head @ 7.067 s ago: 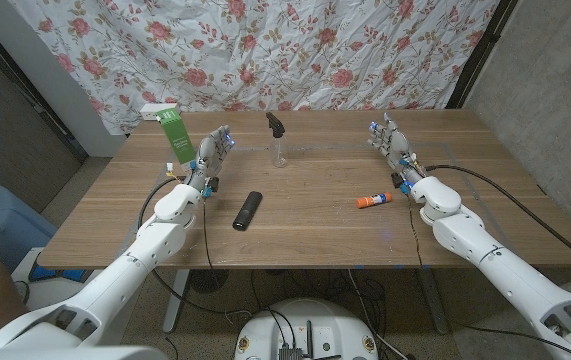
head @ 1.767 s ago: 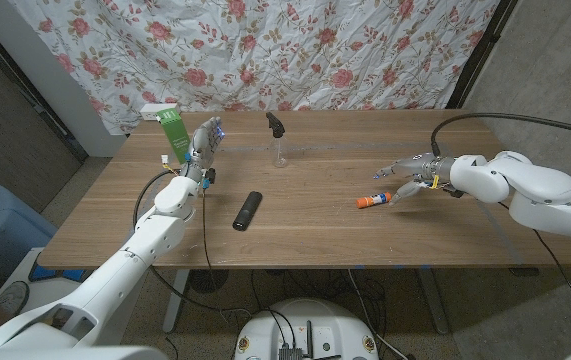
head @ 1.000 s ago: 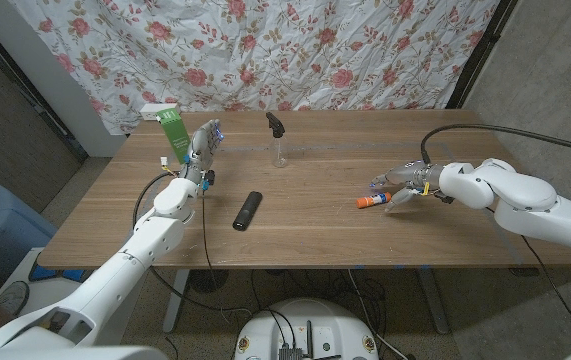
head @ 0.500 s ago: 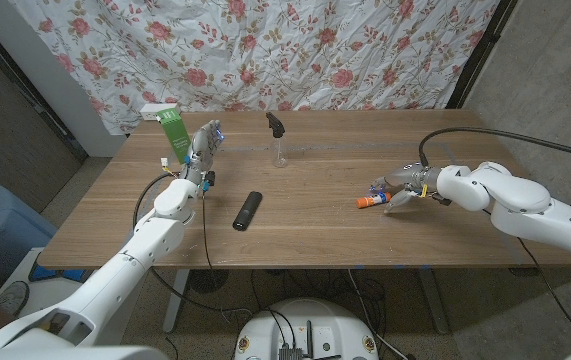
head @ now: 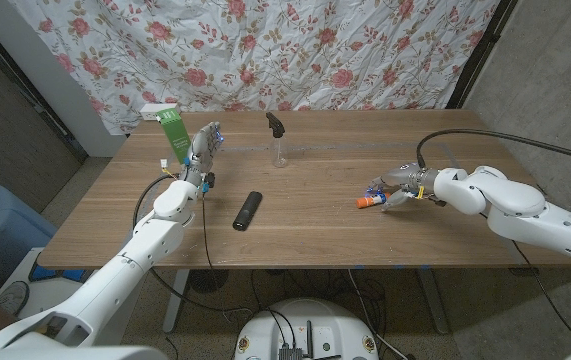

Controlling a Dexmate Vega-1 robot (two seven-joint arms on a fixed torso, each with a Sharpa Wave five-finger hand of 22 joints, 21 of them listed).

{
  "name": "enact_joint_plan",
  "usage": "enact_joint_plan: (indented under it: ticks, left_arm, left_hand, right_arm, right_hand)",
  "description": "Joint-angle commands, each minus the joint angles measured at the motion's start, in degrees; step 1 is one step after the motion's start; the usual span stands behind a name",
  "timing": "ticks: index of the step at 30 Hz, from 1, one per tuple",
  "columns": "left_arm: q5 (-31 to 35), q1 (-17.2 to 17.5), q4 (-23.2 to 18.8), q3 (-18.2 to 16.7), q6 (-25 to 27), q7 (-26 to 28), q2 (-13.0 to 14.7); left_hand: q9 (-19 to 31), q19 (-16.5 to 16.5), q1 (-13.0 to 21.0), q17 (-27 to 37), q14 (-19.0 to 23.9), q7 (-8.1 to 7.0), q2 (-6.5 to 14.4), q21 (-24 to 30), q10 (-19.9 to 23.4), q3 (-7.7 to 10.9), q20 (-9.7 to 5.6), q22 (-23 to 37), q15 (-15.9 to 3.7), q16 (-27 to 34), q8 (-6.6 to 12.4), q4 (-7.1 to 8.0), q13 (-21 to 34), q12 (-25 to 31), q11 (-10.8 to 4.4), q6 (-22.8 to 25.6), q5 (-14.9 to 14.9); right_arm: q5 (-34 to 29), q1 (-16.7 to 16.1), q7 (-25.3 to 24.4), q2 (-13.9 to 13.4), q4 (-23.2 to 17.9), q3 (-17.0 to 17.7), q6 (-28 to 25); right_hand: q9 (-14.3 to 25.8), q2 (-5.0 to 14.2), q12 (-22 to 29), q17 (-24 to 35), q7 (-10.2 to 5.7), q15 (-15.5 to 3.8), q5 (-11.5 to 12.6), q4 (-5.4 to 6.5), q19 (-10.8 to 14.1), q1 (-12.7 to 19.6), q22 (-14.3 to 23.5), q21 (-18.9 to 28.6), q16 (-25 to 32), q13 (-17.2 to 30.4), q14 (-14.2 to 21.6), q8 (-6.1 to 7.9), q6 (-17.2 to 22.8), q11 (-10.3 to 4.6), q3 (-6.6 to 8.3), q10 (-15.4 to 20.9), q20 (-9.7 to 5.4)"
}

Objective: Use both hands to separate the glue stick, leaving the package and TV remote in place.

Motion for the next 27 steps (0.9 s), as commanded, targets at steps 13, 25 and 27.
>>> enact_joint_plan:
  ticks: [13,25,27]
  left_arm:
    - [-0.2,0.4,-0.3,-0.2,0.3,0.5,-0.1]
    - [-0.2,0.8,-0.7,-0.5,0.3,1.3,0.0]
    - [-0.2,0.8,-0.7,-0.5,0.5,1.4,0.0]
  left_hand:
    - [0.2,0.4,-0.6,0.0,0.1,0.23,4.3,0.1,0.6,0.42,-1.17,0.2,0.39,-0.1,-0.09,0.17,0.2,0.0,0.09,0.5,-0.2]
    - [0.2,0.5,-0.7,0.1,0.1,0.31,4.3,0.1,0.6,0.44,-1.13,0.2,0.54,-0.1,-0.11,0.25,0.2,-0.1,0.10,0.5,-0.2]
    - [0.2,0.5,-0.7,0.1,0.1,0.32,4.3,0.1,0.7,0.45,-1.12,0.2,0.56,-0.1,-0.10,0.26,0.2,0.0,0.10,0.6,-0.2]
  right_arm:
    - [-0.9,-3.3,-9.1,1.4,1.3,0.6,-2.2]
    - [-2.1,-3.6,-12.5,2.0,2.5,-0.2,-1.7]
    - [-2.2,-3.4,-12.7,2.1,2.8,-0.4,-1.3]
  right_hand:
    - [0.6,-1.49,-0.1,-0.1,-0.17,-5.01,1.0,0.14,1.7,4.0,0.2,-0.1,1.9,-0.5,4.0,3.85,11.3,-3.04,-0.96,7.6,-0.93]
    - [0.5,-1.46,-0.3,0.1,-0.25,-6.63,1.4,0.01,2.2,6.8,0.2,-0.2,2.8,-0.5,5.4,4.62,14.4,-4.29,-1.04,11.0,-1.39]
    - [0.6,-1.37,-0.4,0.2,-0.25,-7.14,1.5,0.00,2.3,7.5,0.2,-0.2,3.2,-0.5,6.0,4.91,15.4,-4.36,-1.07,11.9,-1.57]
